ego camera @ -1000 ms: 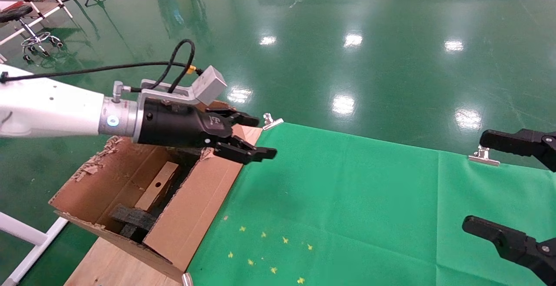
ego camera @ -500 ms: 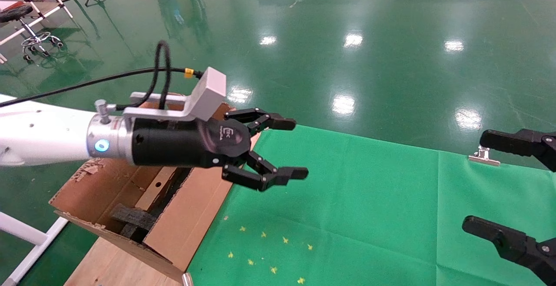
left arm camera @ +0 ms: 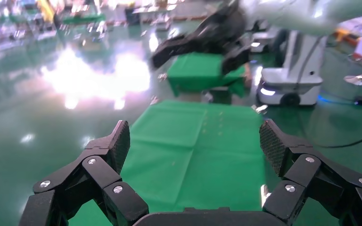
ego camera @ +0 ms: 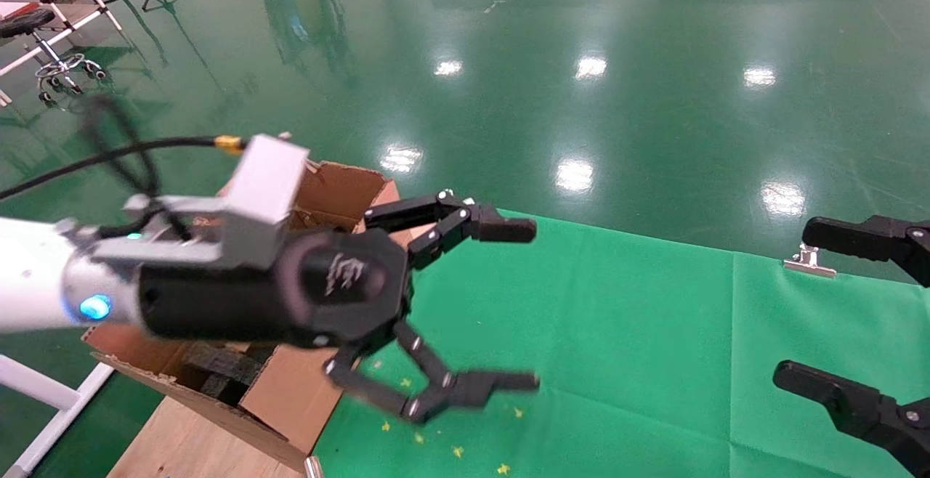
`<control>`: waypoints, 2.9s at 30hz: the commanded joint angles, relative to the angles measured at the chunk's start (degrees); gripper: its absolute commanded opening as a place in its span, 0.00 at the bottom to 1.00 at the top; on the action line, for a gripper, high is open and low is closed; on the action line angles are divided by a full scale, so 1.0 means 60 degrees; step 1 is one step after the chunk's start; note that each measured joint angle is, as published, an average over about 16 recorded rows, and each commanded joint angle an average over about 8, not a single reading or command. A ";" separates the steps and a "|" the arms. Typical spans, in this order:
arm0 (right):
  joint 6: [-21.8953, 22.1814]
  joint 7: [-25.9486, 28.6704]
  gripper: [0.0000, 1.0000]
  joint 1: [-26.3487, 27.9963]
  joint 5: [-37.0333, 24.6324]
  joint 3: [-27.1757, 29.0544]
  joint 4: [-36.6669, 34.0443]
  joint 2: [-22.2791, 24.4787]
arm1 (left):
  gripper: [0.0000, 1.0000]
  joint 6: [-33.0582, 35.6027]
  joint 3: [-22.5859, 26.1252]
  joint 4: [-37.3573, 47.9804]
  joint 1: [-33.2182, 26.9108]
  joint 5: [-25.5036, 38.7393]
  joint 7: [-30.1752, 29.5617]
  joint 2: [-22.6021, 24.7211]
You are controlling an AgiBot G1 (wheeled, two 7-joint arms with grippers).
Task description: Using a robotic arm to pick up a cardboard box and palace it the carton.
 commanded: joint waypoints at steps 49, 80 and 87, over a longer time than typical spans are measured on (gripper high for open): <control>0.0002 0.0000 1.00 -0.0001 0.0001 0.0000 -0.0001 0.0001 | 1.00 0.0032 -0.0160 -0.0196 0.0179 -0.0174 0.0082 -0.0036; 0.0002 0.0000 1.00 -0.0001 0.0001 0.0000 -0.0001 0.0001 | 1.00 0.0031 -0.0148 -0.0184 0.0167 -0.0162 0.0080 -0.0035; 0.0002 0.0000 1.00 -0.0001 0.0001 0.0000 -0.0001 0.0001 | 1.00 0.0031 -0.0148 -0.0183 0.0166 -0.0162 0.0080 -0.0035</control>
